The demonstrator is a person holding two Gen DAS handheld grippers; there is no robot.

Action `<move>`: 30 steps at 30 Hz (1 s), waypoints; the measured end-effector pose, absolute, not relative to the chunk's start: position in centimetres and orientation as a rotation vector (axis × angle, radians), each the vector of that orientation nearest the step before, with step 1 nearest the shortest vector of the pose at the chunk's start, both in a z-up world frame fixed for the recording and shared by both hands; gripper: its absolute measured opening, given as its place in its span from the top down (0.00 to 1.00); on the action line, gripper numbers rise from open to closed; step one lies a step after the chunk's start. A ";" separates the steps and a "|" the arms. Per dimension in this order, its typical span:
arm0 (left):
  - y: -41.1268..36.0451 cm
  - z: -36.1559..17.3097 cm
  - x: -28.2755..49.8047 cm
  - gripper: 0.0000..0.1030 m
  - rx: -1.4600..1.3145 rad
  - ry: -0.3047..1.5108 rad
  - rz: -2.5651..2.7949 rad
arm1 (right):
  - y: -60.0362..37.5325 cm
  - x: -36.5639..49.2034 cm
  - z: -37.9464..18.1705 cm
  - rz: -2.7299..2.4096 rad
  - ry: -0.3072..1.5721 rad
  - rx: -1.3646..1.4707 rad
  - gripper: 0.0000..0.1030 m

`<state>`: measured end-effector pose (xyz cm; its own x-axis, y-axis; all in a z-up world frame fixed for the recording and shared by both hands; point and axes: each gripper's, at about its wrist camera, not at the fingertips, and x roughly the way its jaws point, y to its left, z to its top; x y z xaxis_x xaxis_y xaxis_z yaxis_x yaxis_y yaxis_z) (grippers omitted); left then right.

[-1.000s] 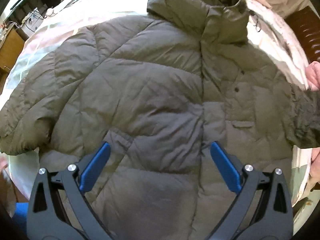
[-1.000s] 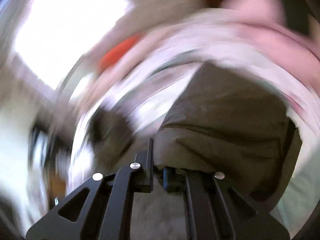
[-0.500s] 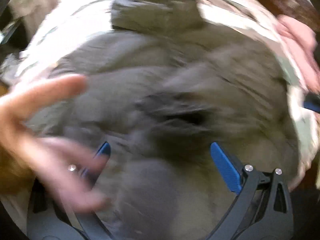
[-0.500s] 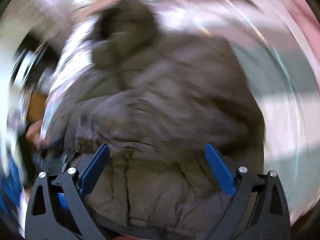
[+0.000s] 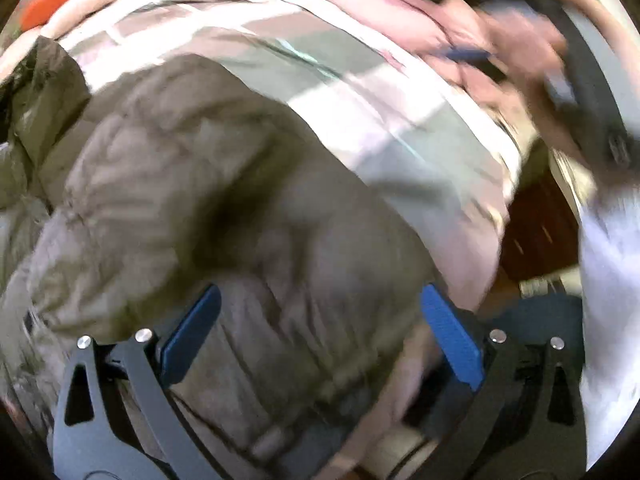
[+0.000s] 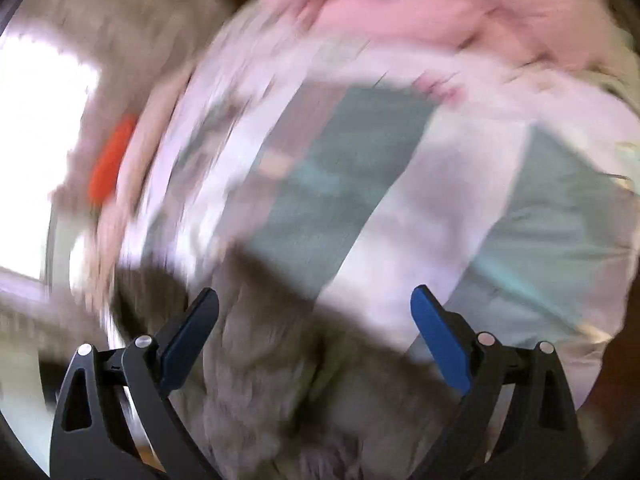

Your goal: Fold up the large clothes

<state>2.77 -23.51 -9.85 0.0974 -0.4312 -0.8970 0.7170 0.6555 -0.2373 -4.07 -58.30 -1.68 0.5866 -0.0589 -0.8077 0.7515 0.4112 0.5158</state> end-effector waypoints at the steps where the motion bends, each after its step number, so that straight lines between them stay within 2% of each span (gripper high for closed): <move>1: -23.1 -10.1 4.3 0.02 0.274 1.198 -0.801 | -58.6 -4.3 -1.5 -0.620 0.806 1.007 0.06; 5: -15.6 -12.1 10.0 0.02 0.037 1.350 -0.471 | -55.3 -0.8 -4.1 -0.445 1.007 0.897 0.06; 7: -9.3 -13.5 11.4 0.02 -0.188 1.431 -0.324 | -51.4 1.7 -6.0 -0.305 1.131 0.849 0.06; 10: -1.3 -14.6 13.4 0.02 -0.472 1.419 -0.114 | -45.5 4.4 -8.9 -0.076 1.284 0.877 0.06; 13: 1.4 -16.3 15.3 0.02 -0.537 1.442 -0.031 | -40.4 5.8 -11.6 0.040 1.417 0.883 0.06; 14: 1.3 -17.3 16.1 0.11 -0.499 1.474 -0.044 | -39.3 6.2 -12.5 0.047 1.446 0.865 0.06; 15: 1.0 -18.4 17.0 0.40 -0.440 1.502 -0.059 | -37.9 6.6 -13.3 0.041 1.482 0.834 0.06; 16: 0.8 -19.6 17.7 0.51 -0.395 1.517 -0.068 | -37.1 6.7 -13.8 0.028 1.496 0.815 0.06; 17: 0.9 -19.9 18.1 0.66 -0.410 1.509 -0.074 | -36.4 7.2 -14.2 0.003 1.494 0.788 0.09; 18: 1.5 -20.0 18.6 0.75 -0.461 1.480 -0.077 | -36.1 7.7 -14.1 -0.013 1.463 0.763 0.36; 19: 1.3 -19.9 19.1 0.78 -0.468 1.468 -0.078 | -35.9 7.9 -13.7 -0.023 1.449 0.738 0.56; 20: 1.3 -19.3 19.7 0.80 -0.447 1.443 -0.081 | -35.8 8.6 -13.2 -0.045 1.416 0.698 0.74; 21: 1.1 -18.4 20.4 0.81 -0.411 1.398 -0.082 | -36.0 9.1 -12.6 -0.048 1.371 0.702 0.81; 23: 0.6 -16.0 21.1 0.81 -0.314 1.295 -0.070 | -36.0 9.6 -12.5 -0.064 1.337 0.703 0.81; 25: 0.6 -14.6 21.3 0.80 -0.257 1.275 -0.045 | -35.2 9.6 -13.1 -0.088 1.394 0.675 0.81; 26: 0.5 -15.3 21.5 0.78 -0.240 1.314 -0.022 | -34.8 9.6 -14.0 -0.093 1.436 0.654 0.70; 27: 0.1 -15.7 21.3 0.77 -0.225 1.336 -0.012 | -33.9 9.5 -14.9 -0.089 1.518 0.612 0.42; 28: -0.3 -16.5 21.3 0.76 -0.188 1.347 -0.007 | -33.3 9.1 -15.2 -0.071 1.560 0.620 0.35; 30: -1.8 -16.2 21.4 0.72 -0.087 1.300 -0.016 | -33.5 8.2 -13.7 -0.063 1.507 0.707 0.34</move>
